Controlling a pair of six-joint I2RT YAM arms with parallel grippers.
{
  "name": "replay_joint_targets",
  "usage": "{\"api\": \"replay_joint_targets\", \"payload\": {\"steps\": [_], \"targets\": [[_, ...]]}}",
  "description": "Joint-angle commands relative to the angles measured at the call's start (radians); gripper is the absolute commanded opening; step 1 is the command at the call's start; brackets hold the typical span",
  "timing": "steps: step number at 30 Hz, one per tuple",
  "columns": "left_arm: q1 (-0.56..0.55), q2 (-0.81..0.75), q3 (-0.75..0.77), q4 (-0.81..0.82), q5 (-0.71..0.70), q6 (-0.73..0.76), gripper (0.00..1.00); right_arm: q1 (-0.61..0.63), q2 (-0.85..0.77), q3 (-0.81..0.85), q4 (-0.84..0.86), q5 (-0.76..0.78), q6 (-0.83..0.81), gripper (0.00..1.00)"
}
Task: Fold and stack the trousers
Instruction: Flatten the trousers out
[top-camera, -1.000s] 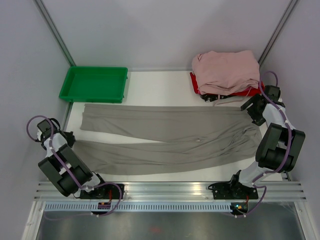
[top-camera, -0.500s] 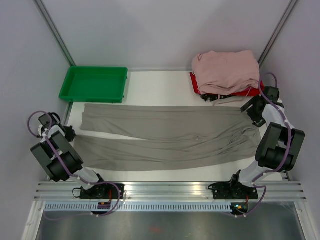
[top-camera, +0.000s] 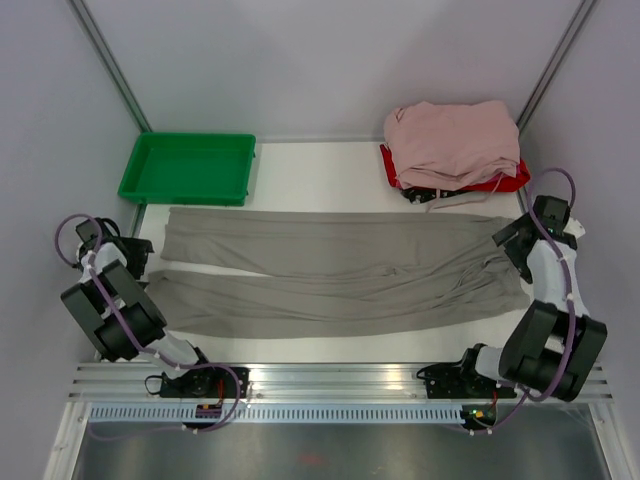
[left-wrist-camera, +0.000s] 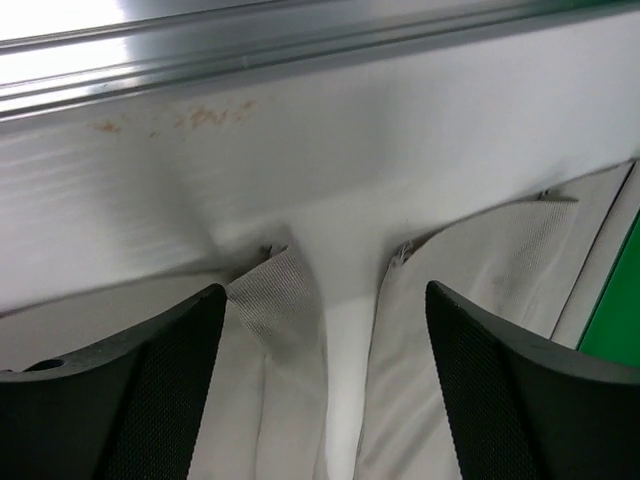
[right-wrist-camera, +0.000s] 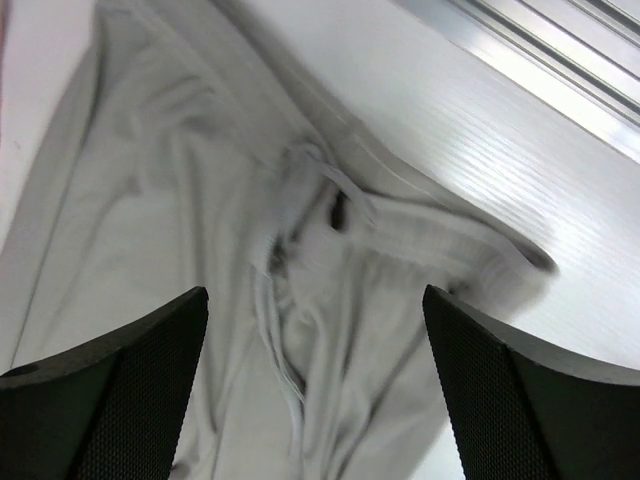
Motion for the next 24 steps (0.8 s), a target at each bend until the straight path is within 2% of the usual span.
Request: {"api": "replay_joint_targets", "payload": {"steps": [1,5,9,13,17,20,23,24], "targets": [[0.002,-0.135,0.033,-0.154,-0.048,0.096,0.87,-0.033,-0.124,-0.043,-0.169,0.096,0.105,0.95],[0.002,-0.236,0.023,-0.254,-0.074,0.104,0.91,-0.085,-0.185,-0.13,-0.258,0.11,0.196,0.98],[0.002,-0.236,0.023,-0.268,-0.047,0.098,0.91,-0.119,-0.184,-0.166,-0.286,0.152,0.276,0.98],[0.0,-0.213,0.059,-0.279,0.019,0.102,0.9,-0.13,-0.17,-0.176,-0.205,0.212,0.278,0.97],[0.0,-0.163,0.178,-0.345,0.021,0.131,0.89,-0.133,-0.118,-0.221,-0.148,0.246,0.256,0.95],[-0.001,-0.15,0.241,-0.38,0.001,0.147,0.88,-0.136,-0.079,-0.233,-0.091,0.258,0.244,0.88],[-0.001,-0.173,0.243,-0.399,-0.018,0.154,0.88,-0.142,-0.058,-0.242,-0.027,0.269,0.226,0.82],[-0.001,-0.182,0.235,-0.405,-0.019,0.156,0.88,-0.147,-0.049,-0.244,-0.008,0.28,0.215,0.77]]}}
